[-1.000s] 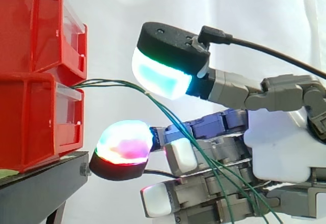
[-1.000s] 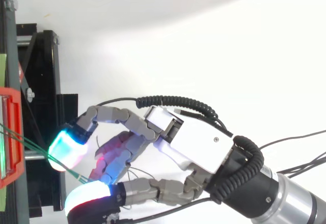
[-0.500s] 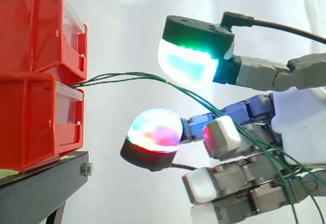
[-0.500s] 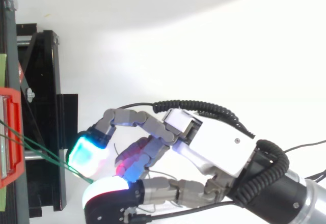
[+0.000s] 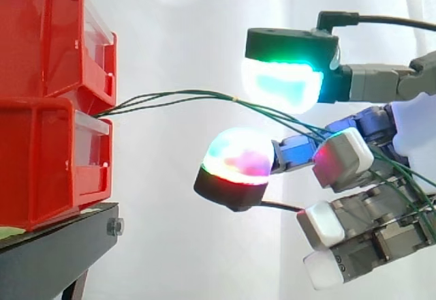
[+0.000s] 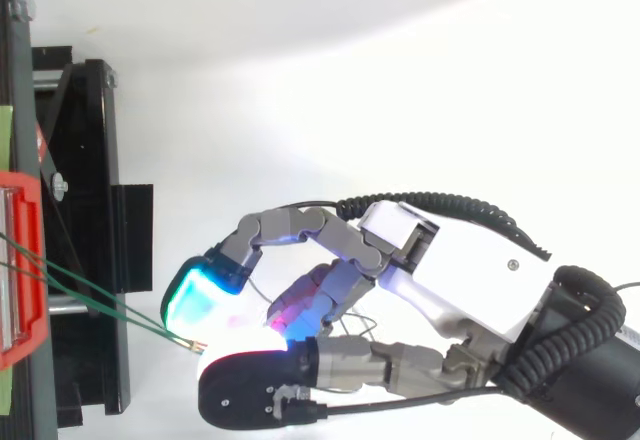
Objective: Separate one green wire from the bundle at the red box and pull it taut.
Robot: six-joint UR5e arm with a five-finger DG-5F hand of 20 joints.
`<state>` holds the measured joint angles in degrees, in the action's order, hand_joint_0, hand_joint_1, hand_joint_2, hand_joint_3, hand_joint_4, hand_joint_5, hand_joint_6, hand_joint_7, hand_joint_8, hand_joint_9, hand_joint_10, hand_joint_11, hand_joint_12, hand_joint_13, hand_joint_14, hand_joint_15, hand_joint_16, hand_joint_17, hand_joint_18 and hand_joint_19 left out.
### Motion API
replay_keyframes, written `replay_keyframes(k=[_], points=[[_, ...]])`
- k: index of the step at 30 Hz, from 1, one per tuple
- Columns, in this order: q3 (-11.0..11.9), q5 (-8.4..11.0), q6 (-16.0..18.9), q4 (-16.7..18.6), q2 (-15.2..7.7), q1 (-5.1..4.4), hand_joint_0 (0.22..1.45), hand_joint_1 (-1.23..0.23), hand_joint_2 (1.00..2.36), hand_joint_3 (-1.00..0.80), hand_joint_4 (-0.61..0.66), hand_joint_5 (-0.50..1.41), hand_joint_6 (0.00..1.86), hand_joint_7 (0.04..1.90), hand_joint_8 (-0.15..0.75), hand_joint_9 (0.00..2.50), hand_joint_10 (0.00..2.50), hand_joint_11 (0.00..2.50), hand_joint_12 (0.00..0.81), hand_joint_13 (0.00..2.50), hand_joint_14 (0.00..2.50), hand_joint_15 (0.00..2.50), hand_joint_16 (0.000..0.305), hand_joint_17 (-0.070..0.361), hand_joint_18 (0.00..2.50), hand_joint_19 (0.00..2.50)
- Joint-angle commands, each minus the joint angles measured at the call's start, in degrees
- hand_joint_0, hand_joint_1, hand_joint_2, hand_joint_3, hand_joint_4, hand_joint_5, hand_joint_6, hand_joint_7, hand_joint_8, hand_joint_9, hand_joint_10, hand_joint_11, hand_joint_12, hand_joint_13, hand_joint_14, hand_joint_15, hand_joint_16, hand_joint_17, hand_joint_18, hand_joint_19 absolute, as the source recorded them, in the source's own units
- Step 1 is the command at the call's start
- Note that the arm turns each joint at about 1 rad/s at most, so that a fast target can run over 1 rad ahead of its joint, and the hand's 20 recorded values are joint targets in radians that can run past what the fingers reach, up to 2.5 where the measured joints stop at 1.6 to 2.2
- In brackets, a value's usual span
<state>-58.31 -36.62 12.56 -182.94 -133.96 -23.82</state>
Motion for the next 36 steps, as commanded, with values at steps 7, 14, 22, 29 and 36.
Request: replay_keyframes(k=[7,14,22,29,36], points=[[0.39,0.15,-2.28,3.03,0.1,-0.09,0.56,-0.65,1.0,-0.5,0.07,-0.2,0.68,0.93,0.269,1.4,0.02,0.85,0.358,1.16,0.03,0.71,0.055,0.125,0.9,0.58],[0.13,-0.73,-8.43,9.53,0.01,0.35,0.56,-0.68,1.0,-0.5,0.07,-0.2,0.67,0.95,0.259,1.41,0.02,0.89,0.354,1.21,0.03,0.75,0.055,0.123,0.9,0.6],[0.13,-1.08,-9.05,10.15,0.1,0.35,0.6,-0.76,1.0,-0.45,0.03,-0.21,0.75,0.86,0.24,1.39,0.02,0.93,0.346,1.24,0.03,0.79,0.053,0.119,0.9,0.62],[0.04,-1.08,-9.05,10.15,0.01,0.0,0.6,-0.71,1.0,-0.44,0.04,-0.21,0.78,0.82,0.246,1.39,0.02,0.94,0.342,1.25,0.03,0.81,0.052,0.117,0.9,0.62],[0.13,-1.08,-8.87,9.97,0.1,0.0,0.61,-0.63,1.01,-0.39,0.05,-0.21,0.81,0.83,0.254,1.41,0.02,0.94,0.344,1.27,0.03,0.82,0.05,0.114,0.89,0.64]])
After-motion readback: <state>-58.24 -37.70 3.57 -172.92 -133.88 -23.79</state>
